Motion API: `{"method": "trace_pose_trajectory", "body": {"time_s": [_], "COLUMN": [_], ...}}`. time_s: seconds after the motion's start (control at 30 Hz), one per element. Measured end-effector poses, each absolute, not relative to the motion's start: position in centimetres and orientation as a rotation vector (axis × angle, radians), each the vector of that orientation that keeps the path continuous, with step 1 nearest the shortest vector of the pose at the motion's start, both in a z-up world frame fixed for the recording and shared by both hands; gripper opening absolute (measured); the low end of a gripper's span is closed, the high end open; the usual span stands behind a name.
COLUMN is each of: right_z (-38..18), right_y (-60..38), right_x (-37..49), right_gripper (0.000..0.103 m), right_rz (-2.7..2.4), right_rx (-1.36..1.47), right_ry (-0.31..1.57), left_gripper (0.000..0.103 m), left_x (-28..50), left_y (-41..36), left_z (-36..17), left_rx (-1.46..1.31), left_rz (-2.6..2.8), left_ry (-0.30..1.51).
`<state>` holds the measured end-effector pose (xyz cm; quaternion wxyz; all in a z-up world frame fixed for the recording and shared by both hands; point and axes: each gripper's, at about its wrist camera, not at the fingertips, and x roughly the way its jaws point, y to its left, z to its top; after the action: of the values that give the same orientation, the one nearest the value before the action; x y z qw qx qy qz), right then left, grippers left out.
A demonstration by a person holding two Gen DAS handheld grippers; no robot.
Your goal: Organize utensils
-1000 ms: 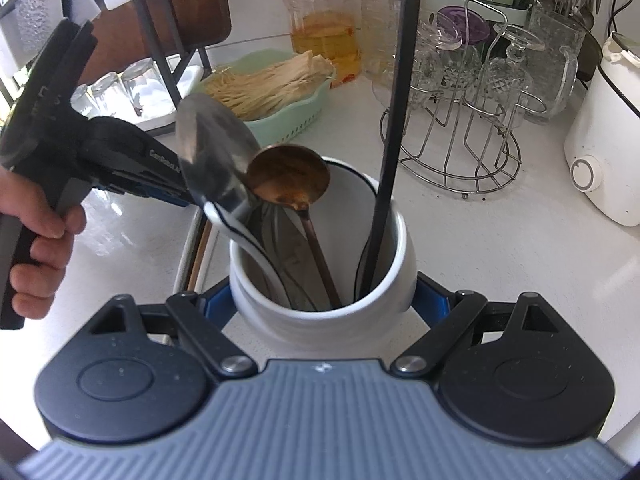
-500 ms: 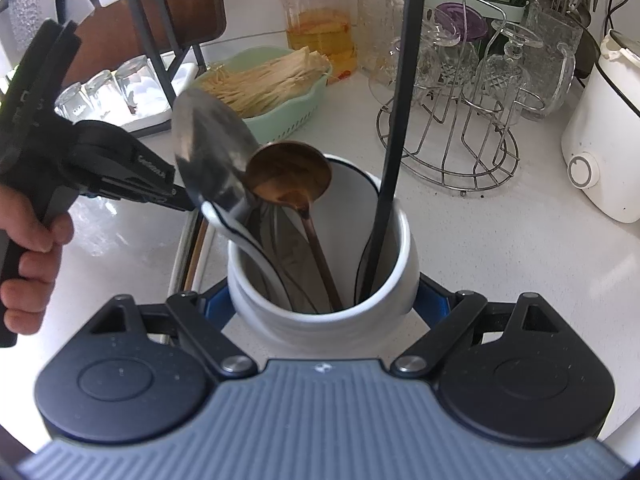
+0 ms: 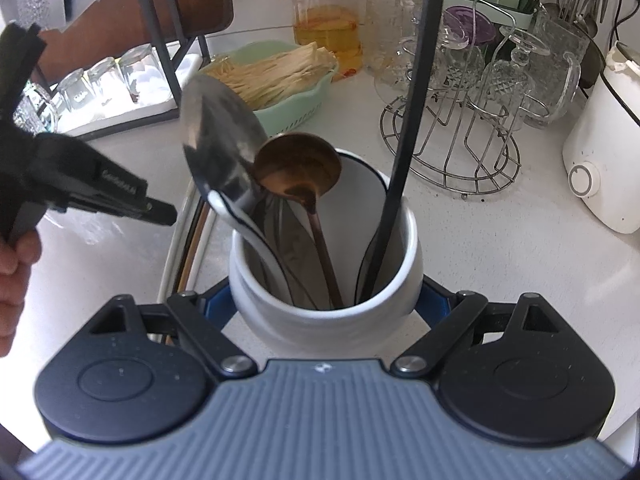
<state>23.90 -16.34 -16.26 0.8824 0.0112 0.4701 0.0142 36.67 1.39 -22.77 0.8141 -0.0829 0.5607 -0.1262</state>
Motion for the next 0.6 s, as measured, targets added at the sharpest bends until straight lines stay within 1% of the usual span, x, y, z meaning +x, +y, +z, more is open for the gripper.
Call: {"method": "trace_pose_trajectory", "body": {"time_s": [0.13,0.27,0.4,0.57,0.6], "right_z": [-16.2,-16.2,-16.2,-16.3,-16.3], "right_y": [-16.4,-16.3,-16.5,-16.5,-16.4], "right_x": [24.1,24.2,24.2,24.0,23.9], "right_gripper": [0.092,0.092,0.092,0.091,0.091], "right_rz": [0.027,0.027,0.026,0.017,0.015], "right_rx": [0.03,0.031,0.041,0.044,0.041], "right_ry": [0.983,0.984,0.986,0.984,0.984], "left_gripper": [0.0,0.001,0.007,0.011,0.013], "left_x": [36.2,36.3,37.4,39.3,39.6], "left_y": [1.7,1.5,1.2,1.2,1.2], "left_z": [-22.8,-22.3,-22.5,-23.1,-23.3], "left_rx": [-0.188,-0.156,-0.14,-0.121,-0.115], "left_rz": [-0.273,-0.308,-0.305,-0.277,-0.269], "left_ry": [1.193,1.145,1.134,1.127,1.124]}}
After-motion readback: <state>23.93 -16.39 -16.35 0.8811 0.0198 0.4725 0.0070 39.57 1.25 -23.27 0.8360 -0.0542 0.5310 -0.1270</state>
